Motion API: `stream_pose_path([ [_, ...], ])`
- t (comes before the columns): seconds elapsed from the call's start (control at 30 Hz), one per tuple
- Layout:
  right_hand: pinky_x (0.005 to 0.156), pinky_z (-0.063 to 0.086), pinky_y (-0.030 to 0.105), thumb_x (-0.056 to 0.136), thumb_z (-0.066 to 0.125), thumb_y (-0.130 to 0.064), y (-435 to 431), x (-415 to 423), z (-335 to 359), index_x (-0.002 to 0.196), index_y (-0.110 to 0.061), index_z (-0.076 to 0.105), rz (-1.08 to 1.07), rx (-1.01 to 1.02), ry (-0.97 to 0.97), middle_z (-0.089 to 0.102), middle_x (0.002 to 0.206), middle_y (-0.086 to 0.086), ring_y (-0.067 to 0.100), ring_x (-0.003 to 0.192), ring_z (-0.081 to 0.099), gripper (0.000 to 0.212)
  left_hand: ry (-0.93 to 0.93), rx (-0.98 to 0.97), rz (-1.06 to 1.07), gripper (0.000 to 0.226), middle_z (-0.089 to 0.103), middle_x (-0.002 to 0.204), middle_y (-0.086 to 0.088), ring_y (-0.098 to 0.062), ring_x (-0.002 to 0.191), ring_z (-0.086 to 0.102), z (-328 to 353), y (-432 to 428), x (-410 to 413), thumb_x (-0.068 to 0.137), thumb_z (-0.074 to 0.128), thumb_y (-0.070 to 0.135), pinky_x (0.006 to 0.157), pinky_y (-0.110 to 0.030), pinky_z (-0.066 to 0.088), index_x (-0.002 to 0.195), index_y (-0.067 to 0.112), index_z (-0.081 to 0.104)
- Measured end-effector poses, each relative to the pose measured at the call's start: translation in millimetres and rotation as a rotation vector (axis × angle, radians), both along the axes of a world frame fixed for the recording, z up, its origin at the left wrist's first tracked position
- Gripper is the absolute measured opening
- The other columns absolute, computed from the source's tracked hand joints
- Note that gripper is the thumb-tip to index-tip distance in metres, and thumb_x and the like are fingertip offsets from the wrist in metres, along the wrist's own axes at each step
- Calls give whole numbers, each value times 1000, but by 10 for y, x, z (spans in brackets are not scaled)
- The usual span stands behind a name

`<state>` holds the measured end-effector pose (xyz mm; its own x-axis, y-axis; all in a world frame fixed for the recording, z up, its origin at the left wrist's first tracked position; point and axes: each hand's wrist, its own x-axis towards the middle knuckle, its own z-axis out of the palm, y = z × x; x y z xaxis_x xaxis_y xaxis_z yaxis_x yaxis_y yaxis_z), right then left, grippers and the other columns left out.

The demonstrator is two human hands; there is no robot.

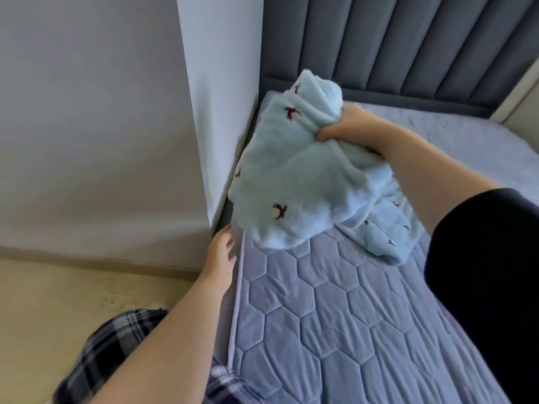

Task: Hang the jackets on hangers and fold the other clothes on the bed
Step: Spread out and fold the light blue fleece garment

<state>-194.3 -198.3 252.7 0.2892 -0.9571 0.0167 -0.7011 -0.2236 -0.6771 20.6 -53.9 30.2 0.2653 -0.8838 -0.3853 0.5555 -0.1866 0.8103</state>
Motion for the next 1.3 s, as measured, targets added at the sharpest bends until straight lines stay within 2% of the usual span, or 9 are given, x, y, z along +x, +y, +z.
stream_pose_path([
  [0.1, 59, 42, 21, 64, 72, -33, 157, 218, 101, 107, -23, 56, -19, -356, 34, 61, 87, -8, 15, 78, 58, 47, 14, 42, -16, 39, 42, 144, 0, -18, 136, 36, -46, 31, 61, 104, 29, 21, 110, -39, 24, 140, 19, 42],
  [0.27, 48, 34, 29, 61, 73, -20, 808, 653, -810, 116, -6, 62, 115, -1076, 673, 61, 62, 9, 30, 54, 58, 58, 245, 46, 10, 42, 51, 136, -7, -25, 129, 46, -48, 39, 158, 102, 31, 36, 103, -43, 34, 136, 18, 46],
  [0.4, 82, 43, 37, 86, 58, -39, 1377, 677, -1917, 152, -19, 10, 363, -368, 1035, 51, 127, 13, 30, 110, 52, 83, 271, 138, -8, 47, 65, 114, -15, -34, 110, 59, -79, 59, 168, 96, 37, 53, 90, -45, 49, 113, 17, 61],
  [0.5, 85, 45, 40, 84, 55, -54, 1555, 583, -2233, 151, -21, 8, 538, -253, 938, 33, 144, 17, 33, 116, 49, 88, -73, 280, -42, 52, 65, 115, -16, -33, 104, 63, -155, 68, 106, 90, 53, 52, 95, -46, 49, 121, 10, 58],
  [0.73, 55, 47, 35, 84, 64, -12, 1246, 486, -1958, 94, -2, 67, 320, -623, 247, 64, 84, 13, 33, 76, 62, 14, -462, 179, -70, 25, 63, 104, -5, -26, 98, 61, -249, 55, 86, 86, 65, 18, 89, -40, 50, 109, 17, 55],
  [0.9, 105, 32, 39, 82, 61, -14, 542, 769, -1789, 142, -9, 32, -94, -77, 108, 37, 141, 13, 33, 130, 32, 66, -706, 77, -53, 28, 55, 100, 1, -17, 91, 54, -264, 31, 99, 77, 64, -1, 71, -23, 42, 97, 17, 55],
  [1.03, 99, 43, 41, 77, 72, -21, 268, 918, -1752, 135, -13, 42, -87, 232, 143, 53, 123, 9, 27, 116, 48, 66, -619, 64, -67, 54, 57, 103, 0, -15, 92, 57, -254, 40, 158, 74, 63, -6, 72, -22, 46, 121, 16, 47],
  [1.13, 68, 43, 30, 75, 59, 5, 347, 1058, -1683, 87, 0, 64, 23, 48, 2, 57, 78, 8, 19, 79, 52, 14, -765, -1, -77, 65, 60, 111, -8, -21, 98, 60, -208, 22, 233, 69, 67, 4, 87, -39, 53, 130, 17, 49],
  [1.3, 63, 39, 36, 56, 40, 15, 692, 1329, -1300, 64, 6, 59, 415, -504, -160, 56, 67, 16, 30, 69, 51, 22, -932, -198, 152, 84, 54, 120, 9, 4, 108, 51, 116, -120, 271, 68, 80, 21, 87, -12, 41, 141, 22, 37],
])
